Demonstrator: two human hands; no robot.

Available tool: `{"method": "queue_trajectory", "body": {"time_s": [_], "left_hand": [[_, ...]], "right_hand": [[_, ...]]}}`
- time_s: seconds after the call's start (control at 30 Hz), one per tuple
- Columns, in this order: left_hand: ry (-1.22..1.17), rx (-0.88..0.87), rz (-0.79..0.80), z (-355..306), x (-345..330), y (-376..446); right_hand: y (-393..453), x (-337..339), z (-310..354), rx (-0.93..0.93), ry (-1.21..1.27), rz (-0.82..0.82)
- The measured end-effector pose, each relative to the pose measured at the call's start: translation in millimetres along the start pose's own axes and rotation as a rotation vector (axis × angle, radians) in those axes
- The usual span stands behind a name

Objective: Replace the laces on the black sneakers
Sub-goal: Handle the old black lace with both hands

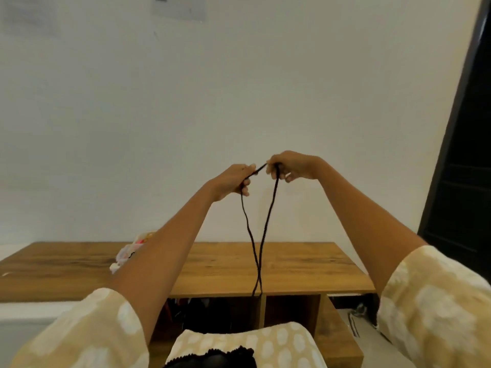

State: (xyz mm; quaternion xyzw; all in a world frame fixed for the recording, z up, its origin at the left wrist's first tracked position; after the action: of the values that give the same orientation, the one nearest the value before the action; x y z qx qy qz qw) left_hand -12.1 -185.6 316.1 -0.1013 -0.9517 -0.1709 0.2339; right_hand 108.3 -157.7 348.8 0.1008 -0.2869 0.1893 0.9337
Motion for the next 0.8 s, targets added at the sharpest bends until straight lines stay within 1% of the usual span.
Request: {"method": "queue_trajectory", "body": {"time_s": [0.07, 0.1, 0.13, 0.17, 0.27, 0.33, 0.37, 0.4, 0.43, 0.47, 0.5, 0.57, 0.6, 0.63, 0.67, 0.73, 0.77, 0.8], "left_hand": [[0.183, 0.020, -0.021, 1.6, 14.1, 0.1], [0.285, 0.018, -0.043, -0.2, 20.4, 0.3], [0.351, 0.005, -0.069, -4.4, 25.9, -0.2], [0.379, -0.019, -0.099, -10.1, 30.3, -0.2], [0.460, -0.057, -0.192, -23.5, 37.9, 2.2], [0.546, -0.066, -0.333, -24.5, 48.2, 7.3], [0.514, -0.081, -0.442, -25.9, 55.3, 6.1], [0.388, -0.082, -0.551, -26.5, 62.6, 0.2], [0.194, -0.070, -0.626, -24.2, 67.8, -6.5], [-0.005, -0.037, -0.616, -19.0, 65.6, -9.2], [-0.147, 0.000, -0.532, -14.9, 56.4, -6.2], [-0.255, 0.070, -0.258, -12.0, 28.8, -4.0], [-0.301, 0.091, -0.147, -10.5, 18.6, -6.3], [-0.348, 0.120, -0.068, -5.2, 12.5, -8.1], [-0.364, 0.144, -0.020, 0.1, 10.7, -9.5], [-0.275, 0.182, 0.016, 10.9, 17.6, -12.2], [-0.198, 0.194, 0.013, 14.3, 25.6, -14.0], [-0.125, 0.197, -0.009, 15.7, 35.3, -15.5]], "right_hand": [[-2.8, -5.1, -11.8, -0.144, -0.193, 0.098], [-6.7, -13.0, -16.5, -0.194, -0.252, 0.169], [-10.1, -23.6, -17.9, -0.214, -0.252, 0.235], [-12.9, -34.2, -14.6, -0.199, -0.190, 0.281], [-13.5, -53.3, 13.8, -0.044, 0.172, 0.321], [-11.5, -55.5, 32.9, 0.042, 0.383, 0.320], [-8.9, -53.9, 39.7, 0.063, 0.470, 0.294], [-5.4, -49.9, 43.7, 0.073, 0.560, 0.237], [-1.3, -43.4, 45.6, 0.084, 0.662, 0.154], [3.2, -37.1, 44.9, 0.095, 0.780, 0.069], [6.7, -32.8, 42.3, 0.102, 0.904, 0.004], [12.8, -34.6, 33.9, 0.094, 1.109, -0.064], [15.0, -35.6, 28.7, 0.088, 1.176, -0.104], [16.1, -34.8, 22.2, 0.087, 1.228, -0.165], [16.4, -30.3, 15.2, 0.096, 1.269, -0.246], [16.2, -20.2, -2.8, 0.104, 1.305, -0.406], [15.5, -16.3, -11.5, 0.097, 1.266, -0.466], [14.7, -13.7, -21.0, 0.067, 1.170, -0.511]]}}
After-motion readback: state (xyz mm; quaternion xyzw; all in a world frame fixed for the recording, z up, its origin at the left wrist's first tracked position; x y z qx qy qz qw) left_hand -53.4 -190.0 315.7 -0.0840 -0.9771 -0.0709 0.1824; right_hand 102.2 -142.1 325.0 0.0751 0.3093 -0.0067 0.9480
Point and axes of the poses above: each hand's wrist, its own y-axis towards the middle knuckle, its own x-axis out of the back of the hand, z = x × y, the point moved 10 cm from there along y, towards the middle knuckle, and after that the axes turned 7 degrees about y, right-handed, at the moved point
